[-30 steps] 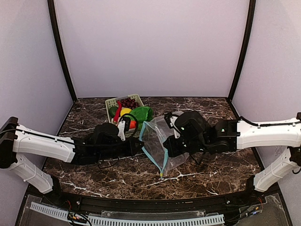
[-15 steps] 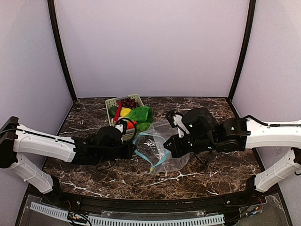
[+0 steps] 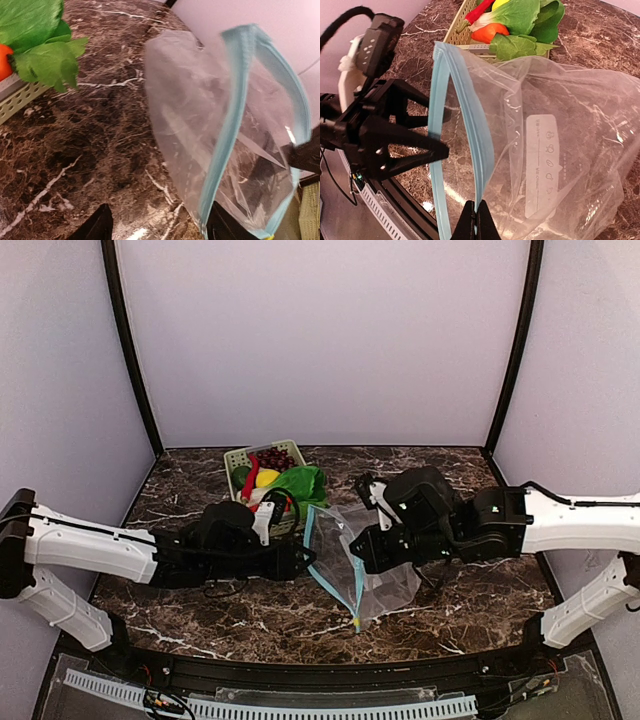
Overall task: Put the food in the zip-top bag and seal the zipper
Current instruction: Open the zipper food storage bag at the center of the board, then pick up the fake vegetable from the bin.
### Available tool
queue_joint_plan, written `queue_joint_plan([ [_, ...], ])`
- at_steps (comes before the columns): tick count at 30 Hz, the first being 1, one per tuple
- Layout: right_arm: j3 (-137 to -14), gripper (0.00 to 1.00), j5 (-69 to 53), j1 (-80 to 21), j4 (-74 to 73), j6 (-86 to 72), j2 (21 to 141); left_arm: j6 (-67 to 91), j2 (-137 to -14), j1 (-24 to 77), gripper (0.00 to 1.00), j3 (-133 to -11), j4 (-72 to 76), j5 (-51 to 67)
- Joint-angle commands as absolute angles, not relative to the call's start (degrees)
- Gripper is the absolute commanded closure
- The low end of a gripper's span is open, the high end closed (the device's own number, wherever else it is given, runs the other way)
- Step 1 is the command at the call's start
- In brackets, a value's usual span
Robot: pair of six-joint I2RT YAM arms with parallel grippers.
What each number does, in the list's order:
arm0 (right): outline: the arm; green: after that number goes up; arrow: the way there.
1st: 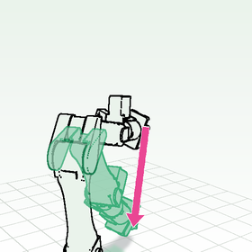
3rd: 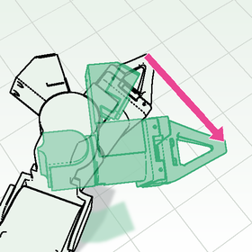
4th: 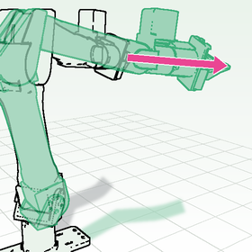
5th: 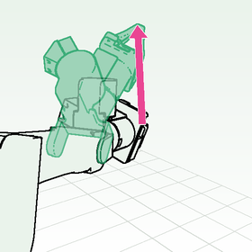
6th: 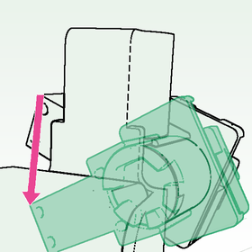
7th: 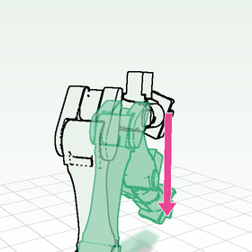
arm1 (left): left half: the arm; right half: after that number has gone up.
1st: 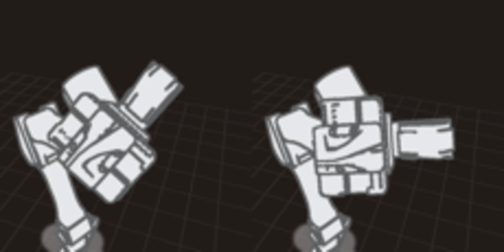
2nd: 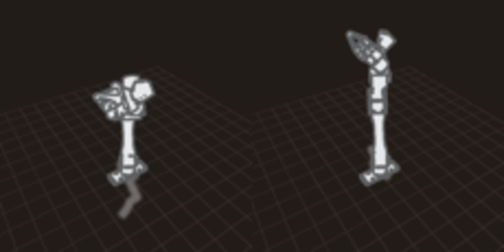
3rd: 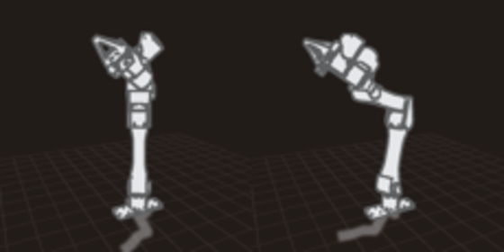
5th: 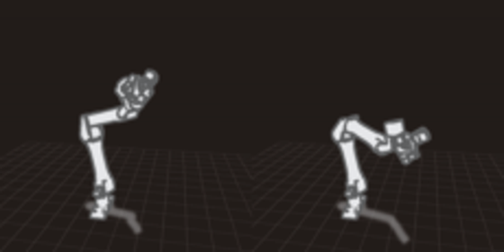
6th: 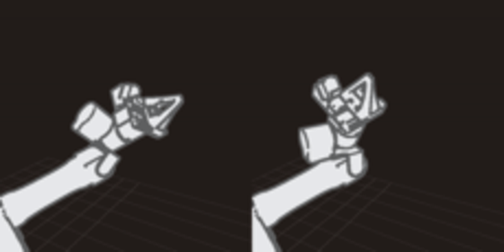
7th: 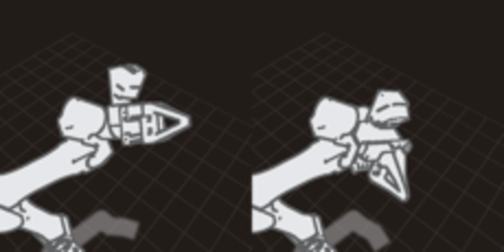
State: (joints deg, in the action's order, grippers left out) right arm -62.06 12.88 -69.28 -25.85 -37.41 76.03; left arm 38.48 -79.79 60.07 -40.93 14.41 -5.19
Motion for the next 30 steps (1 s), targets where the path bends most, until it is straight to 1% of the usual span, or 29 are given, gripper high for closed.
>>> queue_joint_plan([
  [1,-67.17,1.00,17.01,-69.81,-30.31,-38.83,78.48,33.67,-72.79,60.36,0.30,-43.78,13.48,5.85],
  [2,-68.10,1.00,17.38,-69.82,-31.42,-38.85,78.95,33.42,-70.49,60.24,0.23,-44.17,10.12,5.91],
  [4,-69.45,1.00,17.65,-69.76,-32.87,-38.91,79.64,32.85,-67.38,59.56,0.16,-47.15,3.20,5.83],
  [5,-69.92,1.00,17.66,-69.78,-33.42,-38.94,79.91,32.77,-66.06,59.05,0.15,-48.14,0.32,6.14],
  [6,-70.29,1.00,17.69,-69.71,-33.76,-38.98,80.11,32.41,-65.60,57.74,0.15,-50.20,-5.02,6.45],
  [10,-71.33,1.00,17.11,-69.25,-35.13,-39.24,80.47,31.05,-64.73,50.40,0.14,-54.77,-14.89,12.36],
  [14,-71.50,1.00,16.98,-68.67,-35.85,-39.34,80.14,25.51,-66.63,44.53,0.13,-59.49,-20.36,13.36],
  [17,-71.60,1.00,16.56,-68.22,-35.85,-38.72,79.88,20.12,-71.85,40.39,0.13,-63.20,-23.96,13.31],
  [18,-71.69,1.00,16.52,-68.13,-35.98,-38.55,79.75,18.48,-73.19,39.27,0.14,-65.15,-24.81,13.30],
  [21,-71.61,1.00,16.35,-67.92,-35.95,-38.14,79.01,18.01,-79.58,34.85,0.23,-68.63,-27.41,10.87],
  [22,-71.43,1.00,16.35,-67.85,-35.99,-38.05,78.68,18.02,-80.61,34.39,0.27,-69.85,-27.28,8.19],
  [26,-71.08,1.00,15.74,-67.28,-35.90,-37.60,78.28,18.49,-87.90,32.21,0.35,-73.39,-26.46,-1.32],
  [30,-71.35,1.00,15.59,-67.11,-35.81,-36.69,78.16,18.68,-95.17,29.83,0.41,-78.11,-26.30,-6.05],
])
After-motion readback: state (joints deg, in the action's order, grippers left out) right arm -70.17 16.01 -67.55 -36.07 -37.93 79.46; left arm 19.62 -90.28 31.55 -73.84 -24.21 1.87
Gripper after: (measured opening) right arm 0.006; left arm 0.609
